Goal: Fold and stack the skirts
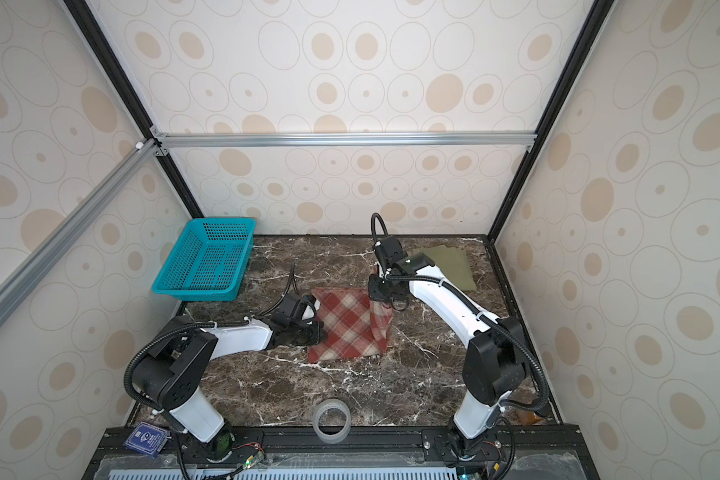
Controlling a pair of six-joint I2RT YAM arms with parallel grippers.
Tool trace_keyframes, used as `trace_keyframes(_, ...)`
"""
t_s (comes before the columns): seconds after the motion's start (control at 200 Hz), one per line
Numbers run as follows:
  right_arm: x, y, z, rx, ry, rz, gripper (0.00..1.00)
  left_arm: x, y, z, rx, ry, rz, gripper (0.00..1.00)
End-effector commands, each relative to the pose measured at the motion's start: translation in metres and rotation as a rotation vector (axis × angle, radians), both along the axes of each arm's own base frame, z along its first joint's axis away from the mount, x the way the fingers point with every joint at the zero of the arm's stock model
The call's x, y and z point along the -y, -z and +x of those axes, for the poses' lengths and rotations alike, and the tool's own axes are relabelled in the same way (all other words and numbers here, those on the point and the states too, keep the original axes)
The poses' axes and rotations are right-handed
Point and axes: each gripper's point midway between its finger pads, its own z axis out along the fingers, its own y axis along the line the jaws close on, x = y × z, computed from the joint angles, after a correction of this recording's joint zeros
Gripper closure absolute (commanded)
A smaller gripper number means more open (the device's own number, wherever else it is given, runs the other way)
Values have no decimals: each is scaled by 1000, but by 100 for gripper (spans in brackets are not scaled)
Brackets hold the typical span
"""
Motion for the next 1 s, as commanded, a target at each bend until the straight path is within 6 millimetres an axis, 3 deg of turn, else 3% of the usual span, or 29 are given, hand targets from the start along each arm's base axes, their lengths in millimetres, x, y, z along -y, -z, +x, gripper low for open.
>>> trace_keyframes(0.0, -6, -10, 6, 27, 24, 4, 100, 6, 3, -4, 4, 7, -28, 97)
trace_keyframes(0.375, -33, -12, 8, 47, 36, 22, 100, 27, 25, -28, -42, 39, -56, 97)
trace_keyframes(0.725, -76, 18, 3, 24, 20, 46, 100, 54, 31, -41, -69, 47, -149, 98)
trace_keyframes(0.81, -81, 28, 1, 7, 7, 25, 100, 52, 25, -38, -53, 42, -138, 98)
trace_keyframes(0.995, -80, 41, -3, -7, -8, -15, 100, 48, -17, -28, 21, 28, -147, 98)
